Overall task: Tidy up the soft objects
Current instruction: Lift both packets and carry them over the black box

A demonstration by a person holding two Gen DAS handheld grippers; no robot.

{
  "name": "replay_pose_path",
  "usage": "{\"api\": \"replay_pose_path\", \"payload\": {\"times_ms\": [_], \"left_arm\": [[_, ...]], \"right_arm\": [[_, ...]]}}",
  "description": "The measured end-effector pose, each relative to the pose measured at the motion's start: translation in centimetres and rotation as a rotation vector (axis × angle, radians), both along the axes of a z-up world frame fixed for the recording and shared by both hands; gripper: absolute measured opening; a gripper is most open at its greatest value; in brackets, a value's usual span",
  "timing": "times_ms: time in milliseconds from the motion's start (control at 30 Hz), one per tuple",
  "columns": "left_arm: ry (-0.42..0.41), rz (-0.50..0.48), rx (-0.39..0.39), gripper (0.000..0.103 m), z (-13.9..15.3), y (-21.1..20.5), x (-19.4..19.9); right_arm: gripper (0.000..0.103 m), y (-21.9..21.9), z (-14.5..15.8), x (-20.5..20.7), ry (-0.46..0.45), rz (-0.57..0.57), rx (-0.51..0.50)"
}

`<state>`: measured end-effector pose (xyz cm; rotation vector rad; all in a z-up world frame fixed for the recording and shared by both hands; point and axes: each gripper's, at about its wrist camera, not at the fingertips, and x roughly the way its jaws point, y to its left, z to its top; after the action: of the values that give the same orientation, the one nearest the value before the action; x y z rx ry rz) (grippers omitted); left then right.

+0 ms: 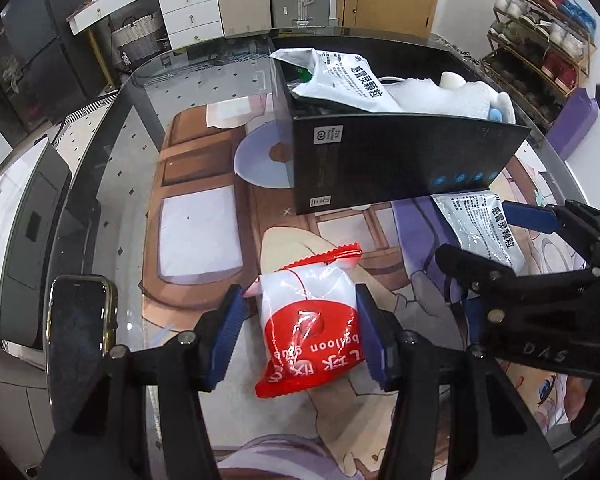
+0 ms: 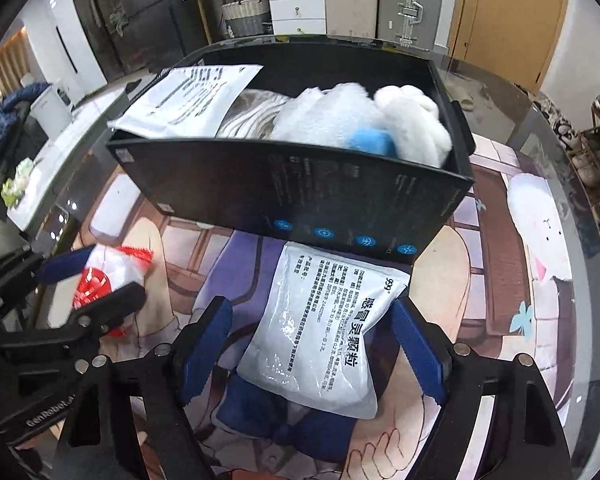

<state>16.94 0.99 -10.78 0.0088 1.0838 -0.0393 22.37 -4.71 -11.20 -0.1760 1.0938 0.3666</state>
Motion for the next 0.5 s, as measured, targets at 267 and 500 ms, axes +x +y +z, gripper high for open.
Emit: {"api": "replay_pose_path", "payload": {"times_ms": [267, 500], "left_arm": [[-0.008, -0.024, -0.008, 0.054, 0.3, -0.5, -0.2], [-0.015, -0.033, -0.02, 0.054, 0.8, -0.7, -0.5]], "right_arm": [[0.047, -1.4, 0.3, -0.8, -0.008, 0.017, 0.023], [0.037, -2.6, 0.5, -2.2, 0.021, 0.079, 0.051]]}}
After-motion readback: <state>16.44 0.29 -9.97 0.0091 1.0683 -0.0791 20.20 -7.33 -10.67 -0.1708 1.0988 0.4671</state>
